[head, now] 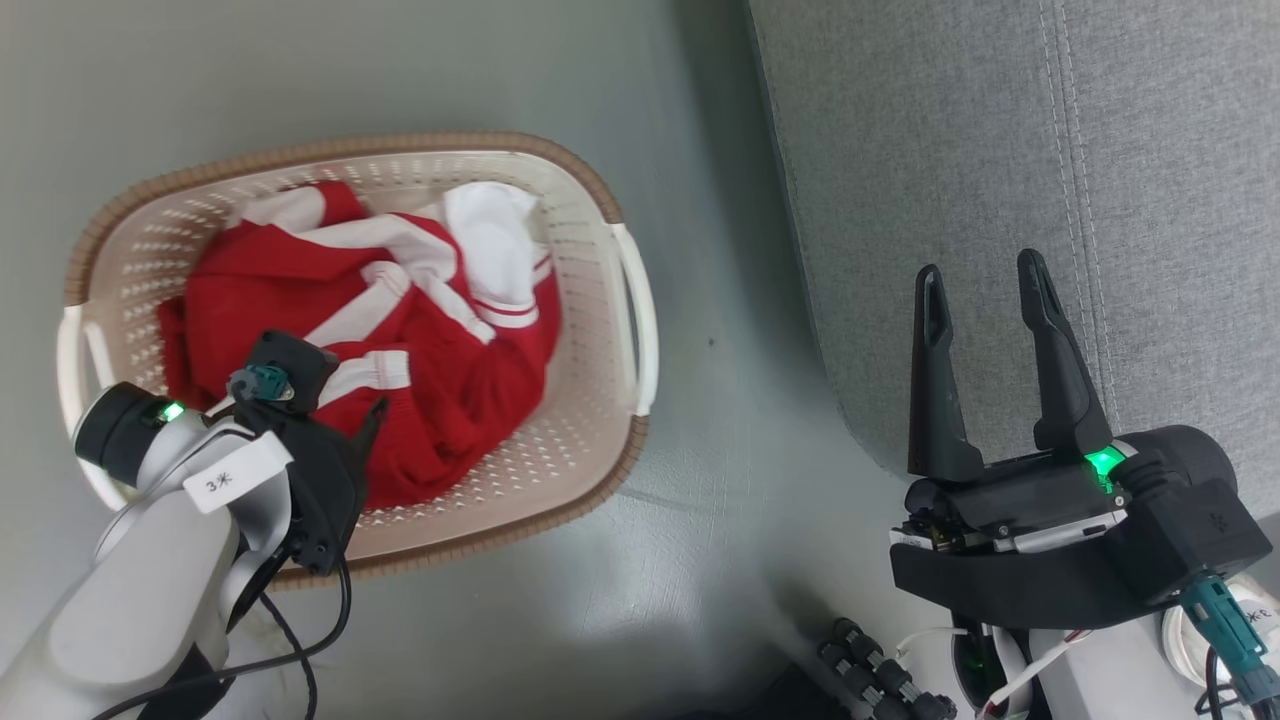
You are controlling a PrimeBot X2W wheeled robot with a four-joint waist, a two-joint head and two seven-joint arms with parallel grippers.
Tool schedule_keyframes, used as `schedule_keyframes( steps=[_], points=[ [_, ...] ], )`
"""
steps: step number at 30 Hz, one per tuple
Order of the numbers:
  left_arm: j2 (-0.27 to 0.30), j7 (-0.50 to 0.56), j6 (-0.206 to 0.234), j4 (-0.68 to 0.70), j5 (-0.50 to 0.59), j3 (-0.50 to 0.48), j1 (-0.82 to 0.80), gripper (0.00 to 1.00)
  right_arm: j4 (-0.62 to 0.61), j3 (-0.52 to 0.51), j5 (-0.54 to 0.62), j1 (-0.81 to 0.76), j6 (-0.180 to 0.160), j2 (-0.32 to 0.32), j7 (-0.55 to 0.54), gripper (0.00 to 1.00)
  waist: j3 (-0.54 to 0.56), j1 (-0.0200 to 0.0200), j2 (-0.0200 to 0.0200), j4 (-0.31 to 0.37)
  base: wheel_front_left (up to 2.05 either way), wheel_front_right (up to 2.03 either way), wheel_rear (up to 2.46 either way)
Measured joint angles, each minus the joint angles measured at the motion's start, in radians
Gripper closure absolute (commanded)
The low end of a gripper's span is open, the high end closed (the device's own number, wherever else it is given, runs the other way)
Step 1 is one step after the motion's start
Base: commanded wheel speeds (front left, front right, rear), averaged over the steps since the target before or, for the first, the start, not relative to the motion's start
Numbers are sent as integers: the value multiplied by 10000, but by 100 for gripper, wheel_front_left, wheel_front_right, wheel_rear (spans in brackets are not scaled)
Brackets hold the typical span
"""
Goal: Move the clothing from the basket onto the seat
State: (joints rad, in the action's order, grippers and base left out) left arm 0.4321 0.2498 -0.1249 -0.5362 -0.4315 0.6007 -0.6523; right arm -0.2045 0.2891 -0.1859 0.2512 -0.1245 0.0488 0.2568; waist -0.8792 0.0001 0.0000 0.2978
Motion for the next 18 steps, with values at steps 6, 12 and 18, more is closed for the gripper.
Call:
schedule_keyframes(
  steps=[6,12,18],
  points=[
    [35,50,0,-159,-42,253,-218,0,-48,31,-25,0,0,0,0,0,-88,0,0,45,0,0,0],
    [-21,50,0,-291,-92,426,-241,100,-52,58,-105,0,0,-2,0,0,-96,-1,0,91,0,0,0],
    [-105,-115,0,-403,-236,623,-237,100,48,59,-263,0,0,-4,0,0,-9,-1,1,144,0,0,0]
  ],
)
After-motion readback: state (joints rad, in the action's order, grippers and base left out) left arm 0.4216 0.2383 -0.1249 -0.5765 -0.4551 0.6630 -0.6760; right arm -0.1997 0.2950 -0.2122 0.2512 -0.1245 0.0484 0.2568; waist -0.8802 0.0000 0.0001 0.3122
